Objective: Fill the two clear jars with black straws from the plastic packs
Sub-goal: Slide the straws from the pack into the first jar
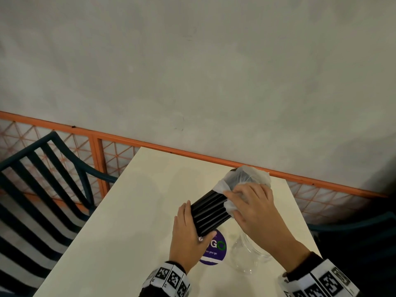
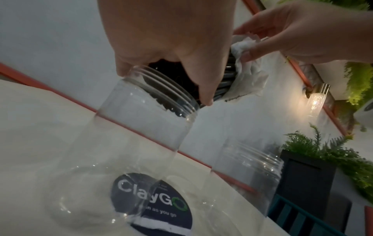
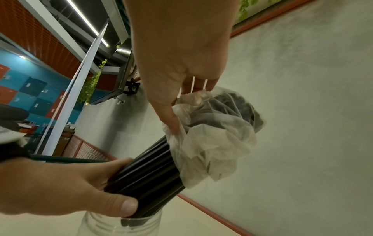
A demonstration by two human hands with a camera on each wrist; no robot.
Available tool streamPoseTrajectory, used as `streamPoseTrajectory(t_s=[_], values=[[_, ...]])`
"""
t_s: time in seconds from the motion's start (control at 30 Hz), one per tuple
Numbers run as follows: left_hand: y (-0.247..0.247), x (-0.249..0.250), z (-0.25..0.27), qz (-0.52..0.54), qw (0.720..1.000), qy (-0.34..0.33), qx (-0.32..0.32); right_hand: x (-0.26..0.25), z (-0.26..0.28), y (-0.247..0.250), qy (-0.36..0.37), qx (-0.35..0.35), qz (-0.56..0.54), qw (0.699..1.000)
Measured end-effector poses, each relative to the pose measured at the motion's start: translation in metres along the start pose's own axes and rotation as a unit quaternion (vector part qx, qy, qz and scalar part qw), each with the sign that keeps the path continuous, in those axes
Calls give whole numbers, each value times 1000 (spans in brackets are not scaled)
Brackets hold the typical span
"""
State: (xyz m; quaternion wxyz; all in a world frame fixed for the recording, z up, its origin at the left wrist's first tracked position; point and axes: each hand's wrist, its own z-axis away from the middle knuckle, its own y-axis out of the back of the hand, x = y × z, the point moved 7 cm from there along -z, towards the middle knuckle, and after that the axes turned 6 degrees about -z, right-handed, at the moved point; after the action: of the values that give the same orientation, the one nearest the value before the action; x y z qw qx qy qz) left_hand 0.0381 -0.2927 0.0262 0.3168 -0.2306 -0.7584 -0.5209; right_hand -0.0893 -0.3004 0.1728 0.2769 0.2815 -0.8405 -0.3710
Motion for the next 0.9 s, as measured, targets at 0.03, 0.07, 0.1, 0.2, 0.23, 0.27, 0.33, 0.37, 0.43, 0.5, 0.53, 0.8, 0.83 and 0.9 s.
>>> streamPoseTrajectory(t_s=[0.03,0.07,0.1,0.2,0.23,0.27,0.33,0.37,0.43,0.5,0.53,0.8,0.83,0.9], values=[[0,-2,0,-11,1000,-5,7,-3,-2,-1,5,-7,-1,1000],[-1,-4,1,-23,1000,-14,12,-5,-3,-3,10,-15,-5,1000],[-2,-5,2,-35,999,-19,12,-6,-5,-5,14,-21,-8,1000],[-6,-6,4,-72,997,-32,2,-10,-11,-7,28,-33,-11,999],[-7,-7,4,-94,995,-32,-11,-11,-12,-7,33,-37,-11,999],[-9,-9,4,-123,992,-33,-23,-12,-13,-7,39,-41,-13,998],[-10,-11,4,-180,982,-23,-51,-17,-14,-8,57,-49,-12,997],[-11,-14,5,-193,979,-11,-60,-21,-14,-9,66,-55,-11,996],[-11,-22,8,-192,977,20,-85,-30,-14,-11,81,-69,-12,994],[-10,-27,11,-159,979,40,-125,-39,-13,-17,101,-91,-6,991],[-9,-29,11,-121,984,39,-123,-44,-12,-22,113,-105,-1,988],[30,-33,7,174,979,25,-101,-73,20,-54,217,-171,42,960],[37,-28,3,164,982,-8,-91,-72,25,-56,214,-163,49,962],[53,-12,-4,127,987,-75,-58,-67,31,-59,183,-142,54,971]])
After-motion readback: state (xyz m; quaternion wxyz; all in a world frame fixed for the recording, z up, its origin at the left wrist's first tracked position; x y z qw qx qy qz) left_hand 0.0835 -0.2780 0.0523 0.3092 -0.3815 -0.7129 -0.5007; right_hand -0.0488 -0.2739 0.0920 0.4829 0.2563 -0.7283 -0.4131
